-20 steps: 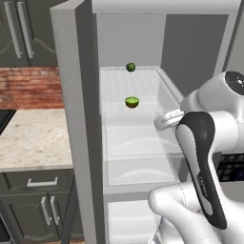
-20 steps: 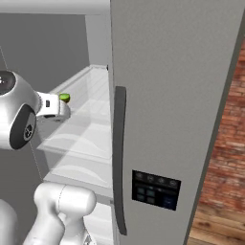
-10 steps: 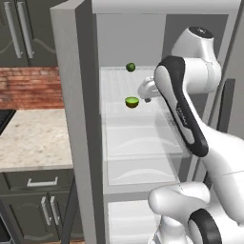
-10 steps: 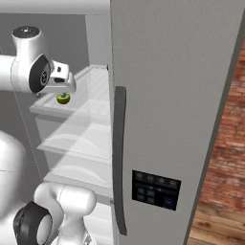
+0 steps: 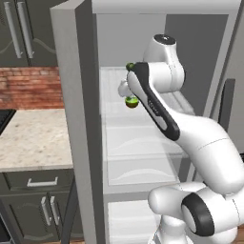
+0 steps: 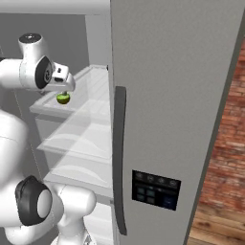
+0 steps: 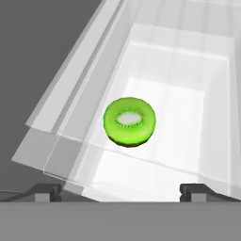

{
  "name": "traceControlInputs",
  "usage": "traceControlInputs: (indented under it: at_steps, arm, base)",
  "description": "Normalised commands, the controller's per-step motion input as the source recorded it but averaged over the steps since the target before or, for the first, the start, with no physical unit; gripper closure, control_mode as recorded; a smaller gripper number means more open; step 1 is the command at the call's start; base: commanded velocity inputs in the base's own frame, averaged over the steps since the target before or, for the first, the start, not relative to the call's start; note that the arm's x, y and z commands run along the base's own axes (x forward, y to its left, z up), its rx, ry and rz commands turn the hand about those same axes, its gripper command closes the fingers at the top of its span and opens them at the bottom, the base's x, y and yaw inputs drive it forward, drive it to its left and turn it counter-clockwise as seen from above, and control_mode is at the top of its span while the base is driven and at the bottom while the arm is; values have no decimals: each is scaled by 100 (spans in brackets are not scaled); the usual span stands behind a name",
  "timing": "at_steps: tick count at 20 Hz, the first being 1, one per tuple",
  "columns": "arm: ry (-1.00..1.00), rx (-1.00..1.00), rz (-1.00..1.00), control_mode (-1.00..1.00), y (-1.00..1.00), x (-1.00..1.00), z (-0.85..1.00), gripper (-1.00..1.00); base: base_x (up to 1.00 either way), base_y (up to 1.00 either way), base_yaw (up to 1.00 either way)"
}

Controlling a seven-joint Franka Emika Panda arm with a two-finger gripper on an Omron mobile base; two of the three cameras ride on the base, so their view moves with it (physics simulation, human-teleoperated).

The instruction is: Pick up the apple and kiwi from the fridge and place one fruit on each plate on the dining counter.

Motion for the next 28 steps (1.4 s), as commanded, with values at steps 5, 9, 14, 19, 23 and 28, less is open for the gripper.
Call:
traceControlInputs:
  at_steps: [5, 9, 14, 19, 23, 28]
  arm:
    - [-10, 0, -8, -100, 0, 76, -13, -100]
    - [-1, 0, 0, -100, 2, 81, -22, -100]
    - [17, 0, 4, -100, 0, 6, 0, -100]
    - [17, 0, 1, -100, 0, -14, -1, -100]
    - [4, 0, 0, -100, 8, 0, -17, -100]
    - [4, 0, 1, -100, 11, -1, -27, -100]
  base:
    - [0, 0, 0]
    - [0, 0, 0]
    - [0, 0, 0]
    - [0, 0, 0]
    - [0, 0, 0]
    - [0, 0, 0]
